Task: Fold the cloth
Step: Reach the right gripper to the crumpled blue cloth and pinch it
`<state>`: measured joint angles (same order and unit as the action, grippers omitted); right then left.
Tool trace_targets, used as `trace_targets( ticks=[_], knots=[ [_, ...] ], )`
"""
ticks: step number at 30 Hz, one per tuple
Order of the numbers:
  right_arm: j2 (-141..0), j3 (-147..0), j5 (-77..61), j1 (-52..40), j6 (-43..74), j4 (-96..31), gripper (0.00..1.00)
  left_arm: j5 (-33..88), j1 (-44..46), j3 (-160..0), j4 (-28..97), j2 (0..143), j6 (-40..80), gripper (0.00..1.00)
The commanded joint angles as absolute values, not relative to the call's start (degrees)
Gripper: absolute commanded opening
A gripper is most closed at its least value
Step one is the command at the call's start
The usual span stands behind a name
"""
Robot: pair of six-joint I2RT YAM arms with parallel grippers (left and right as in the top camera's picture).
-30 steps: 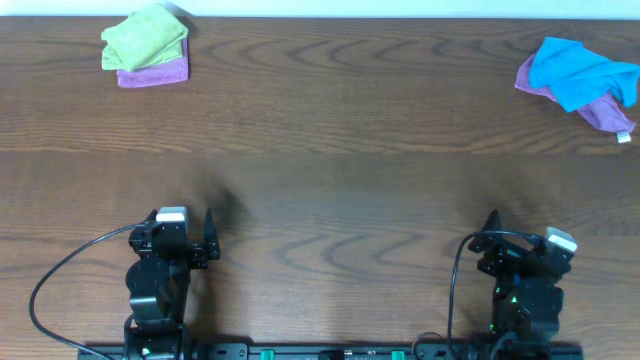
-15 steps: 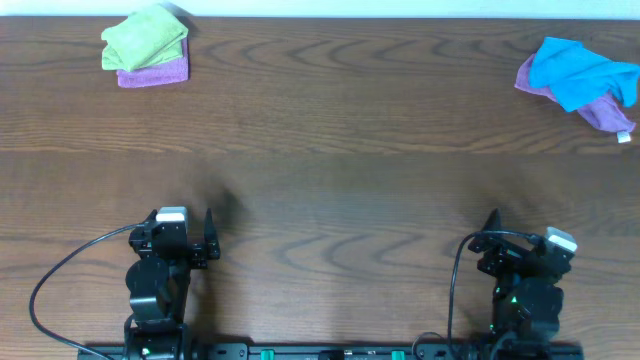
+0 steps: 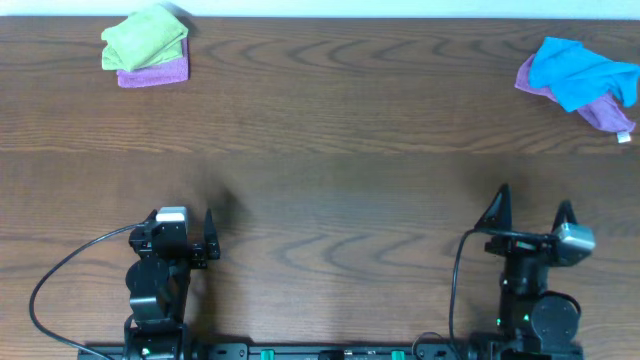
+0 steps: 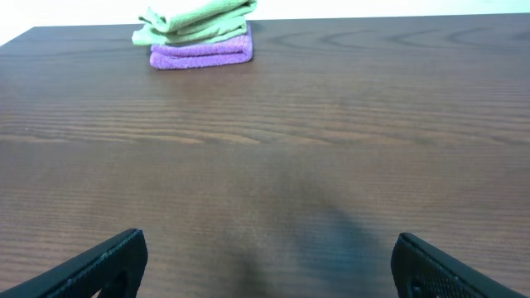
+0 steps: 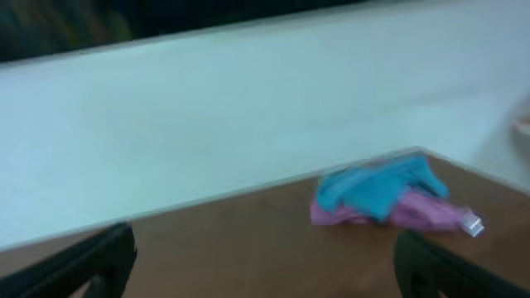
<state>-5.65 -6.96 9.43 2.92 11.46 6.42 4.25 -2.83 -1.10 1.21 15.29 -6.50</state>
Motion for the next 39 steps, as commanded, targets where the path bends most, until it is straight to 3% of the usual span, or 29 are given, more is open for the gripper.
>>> trace_targets(
  ticks=[1, 6, 14, 21, 31, 39],
  knots=[
    [-14.44, -7.97, 7.66, 4.86, 10.83, 11.14, 0.99, 3.16, -2.59, -0.25, 4.19, 14.87, -7.73, 0.96],
    [-41.69, -21.8, 6.55, 8.34, 11.0, 14.92, 0.99, 3.18, -2.59, -0.25, 4.19, 14.87, -7.73, 0.95],
    [-74.63, -47.11, 5.78, 9.89, 1.67, 7.49, 0.99, 3.18, -2.59, -0.25, 4.19, 14.87, -7.73, 0.95],
    [-92.25, -64.27, 6.31, 12.71, -5.08, -2.17, 0.99, 3.18, -2.59, -0.25, 4.19, 14.87, -7.73, 0.95],
    [-110.37, -84.53, 18.31, 13.32, -16.4, -11.92, 0.98, 3.18, -2.59, -0.25, 4.19, 14.87, -7.73, 0.95],
    [-119.24, -91.35, 20.36, 13.3, -21.34, -14.06, 0.98, 3.18, -2.59, -0.25, 4.19, 14.87, -7.73, 0.95]
  ],
)
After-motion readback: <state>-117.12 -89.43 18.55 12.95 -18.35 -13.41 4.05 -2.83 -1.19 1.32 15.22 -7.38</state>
